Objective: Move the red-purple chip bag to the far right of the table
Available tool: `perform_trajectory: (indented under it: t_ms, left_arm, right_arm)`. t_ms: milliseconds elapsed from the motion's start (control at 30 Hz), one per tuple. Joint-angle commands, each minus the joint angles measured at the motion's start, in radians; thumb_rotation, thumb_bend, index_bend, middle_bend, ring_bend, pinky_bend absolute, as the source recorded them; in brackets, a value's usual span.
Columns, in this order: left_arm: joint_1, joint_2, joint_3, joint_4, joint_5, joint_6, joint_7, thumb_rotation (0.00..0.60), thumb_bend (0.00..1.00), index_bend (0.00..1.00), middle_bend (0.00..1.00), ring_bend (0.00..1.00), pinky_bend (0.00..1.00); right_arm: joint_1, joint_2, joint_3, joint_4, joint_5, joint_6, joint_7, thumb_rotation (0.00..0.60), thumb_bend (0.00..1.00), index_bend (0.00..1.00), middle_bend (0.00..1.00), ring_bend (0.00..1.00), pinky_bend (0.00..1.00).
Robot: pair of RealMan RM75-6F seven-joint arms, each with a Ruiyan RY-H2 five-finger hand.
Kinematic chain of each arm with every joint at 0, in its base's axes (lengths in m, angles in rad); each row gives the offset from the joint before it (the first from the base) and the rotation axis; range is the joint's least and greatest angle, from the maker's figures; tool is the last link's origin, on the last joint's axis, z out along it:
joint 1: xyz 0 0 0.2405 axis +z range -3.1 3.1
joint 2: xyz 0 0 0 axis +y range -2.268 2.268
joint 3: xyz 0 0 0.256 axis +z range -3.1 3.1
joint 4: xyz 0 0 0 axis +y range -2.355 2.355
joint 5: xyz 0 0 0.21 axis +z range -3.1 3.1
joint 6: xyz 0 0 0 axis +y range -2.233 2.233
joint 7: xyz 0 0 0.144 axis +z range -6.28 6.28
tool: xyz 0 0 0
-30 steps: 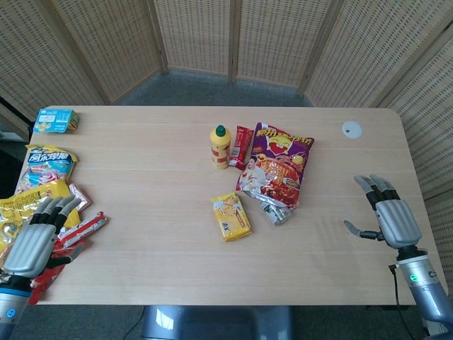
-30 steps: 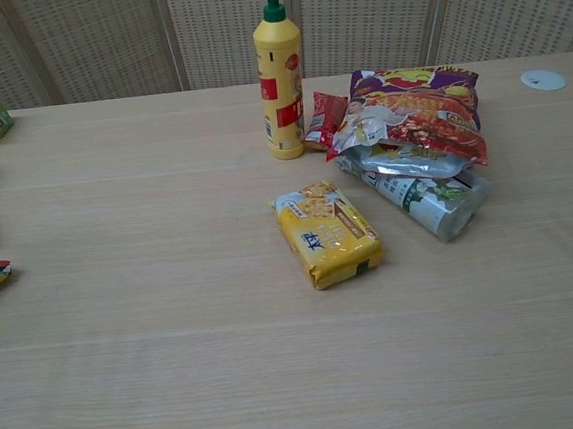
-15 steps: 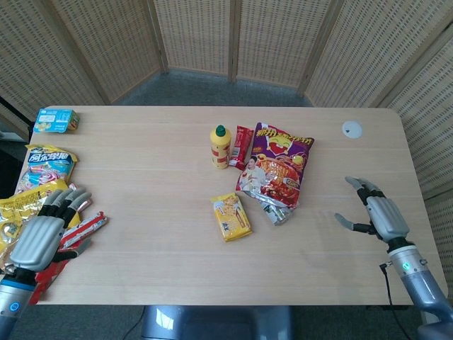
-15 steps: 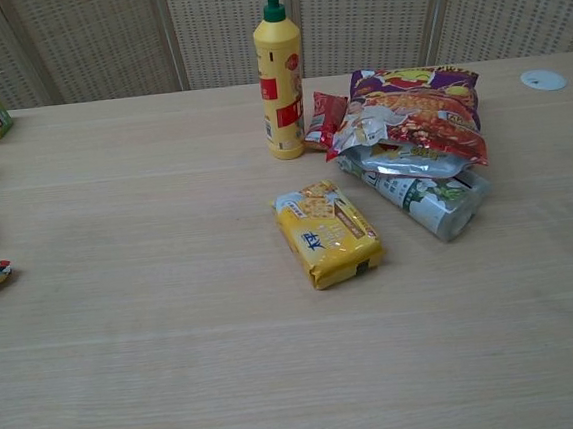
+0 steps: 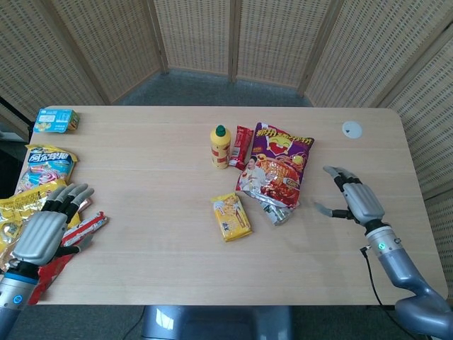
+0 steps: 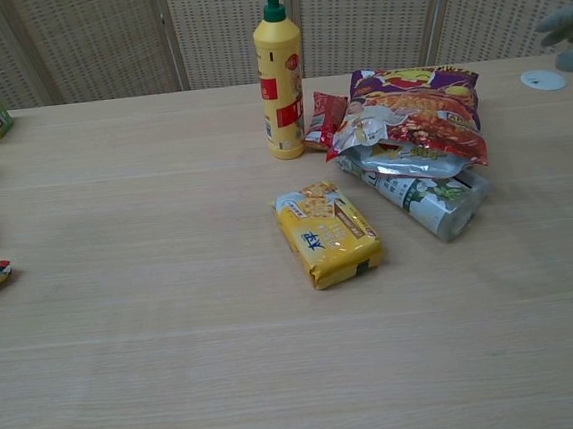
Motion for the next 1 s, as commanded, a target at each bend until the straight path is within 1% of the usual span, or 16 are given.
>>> perform_trajectory:
  t_ms: [33, 200, 367, 567, 867, 1000]
  left_arm:
    - [-0.001, -0.007, -0.003, 0.001, 0.005, 0.006, 0.006, 0.6, 0.34, 0.1, 0.0, 0.0, 0.0]
    - [-0.005, -0.013, -0.006, -0.001, 0.002, 0.004, 0.019, 0.6, 0.34, 0.1, 0.0, 0.0, 0.0]
    - [-0.007, -0.013, -0.007, -0.005, -0.002, 0.003, 0.028, 0.6, 0.34, 0.1, 0.0, 0.0, 0.0]
    - [-0.008, -0.018, -0.007, -0.005, -0.004, 0.003, 0.032, 0.6, 0.34, 0.1, 0.0, 0.0, 0.0]
    - [-0.004, -0.018, -0.006, 0.0, -0.013, 0.006, 0.026, 0.6, 0.34, 0.1, 0.0, 0.0, 0.0]
    - [0.0, -0.019, -0.003, 0.004, -0.013, 0.009, 0.021, 0.6, 0.34, 0.1, 0.0, 0.0, 0.0]
  right_arm:
    - [0.027, -0.04, -0.005, 0.058, -0.032, -0.014, 0.015, 0.214, 0.23, 0.0, 0.0, 0.0, 0.0]
    - [0.054, -0.11, -0.01, 0.156, -0.102, 0.018, 0.044, 0.237, 0.23, 0.0, 0.0, 0.0, 0.0]
    - [0.089, -0.162, -0.015, 0.232, -0.136, 0.01, 0.076, 0.252, 0.23, 0.0, 0.0, 0.0, 0.0]
    - [0.145, -0.228, -0.022, 0.32, -0.153, -0.041, 0.105, 0.255, 0.24, 0.0, 0.0, 0.0, 0.0]
    - [0.251, -0.335, -0.009, 0.459, -0.156, -0.129, 0.14, 0.255, 0.25, 0.0, 0.0, 0.0, 0.0]
    - [0.301, -0.377, -0.027, 0.525, -0.177, -0.18, 0.15, 0.252, 0.25, 0.0, 0.0, 0.0, 0.0]
